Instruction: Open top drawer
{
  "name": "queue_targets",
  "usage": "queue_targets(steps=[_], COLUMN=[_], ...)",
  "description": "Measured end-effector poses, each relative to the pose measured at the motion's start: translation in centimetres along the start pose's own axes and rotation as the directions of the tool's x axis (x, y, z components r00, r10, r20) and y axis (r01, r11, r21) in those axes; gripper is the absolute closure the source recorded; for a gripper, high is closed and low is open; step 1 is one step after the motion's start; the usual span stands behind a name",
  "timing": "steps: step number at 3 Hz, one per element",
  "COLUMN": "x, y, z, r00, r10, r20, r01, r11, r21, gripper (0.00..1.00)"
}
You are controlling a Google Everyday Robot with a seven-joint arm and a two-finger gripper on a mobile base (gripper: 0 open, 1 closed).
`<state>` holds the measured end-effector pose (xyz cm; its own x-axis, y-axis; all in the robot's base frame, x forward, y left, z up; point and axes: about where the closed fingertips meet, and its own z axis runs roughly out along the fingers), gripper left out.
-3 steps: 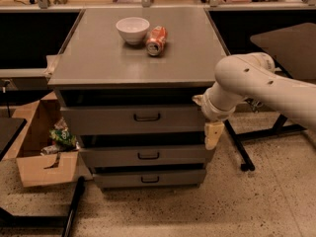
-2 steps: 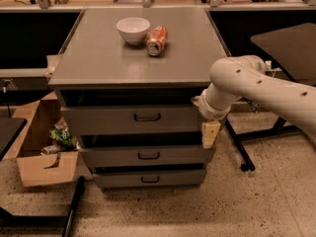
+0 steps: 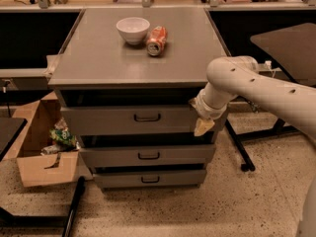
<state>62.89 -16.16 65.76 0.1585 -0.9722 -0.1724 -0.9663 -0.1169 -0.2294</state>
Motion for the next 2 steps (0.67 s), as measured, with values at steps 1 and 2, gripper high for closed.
queue_targets(steps=[1,2], x=[-0.1,-0.3], y=[0.6,0.4], z=[-0.5,-1.6], r00=[1.0,1.0], r10=[0.004,0.004], r20=[0.018,0.018], r01=[-0.004,-0.004], r11=[1.0,1.0], r21=[-0.007,-0.007], gripper=[0.65,0.96])
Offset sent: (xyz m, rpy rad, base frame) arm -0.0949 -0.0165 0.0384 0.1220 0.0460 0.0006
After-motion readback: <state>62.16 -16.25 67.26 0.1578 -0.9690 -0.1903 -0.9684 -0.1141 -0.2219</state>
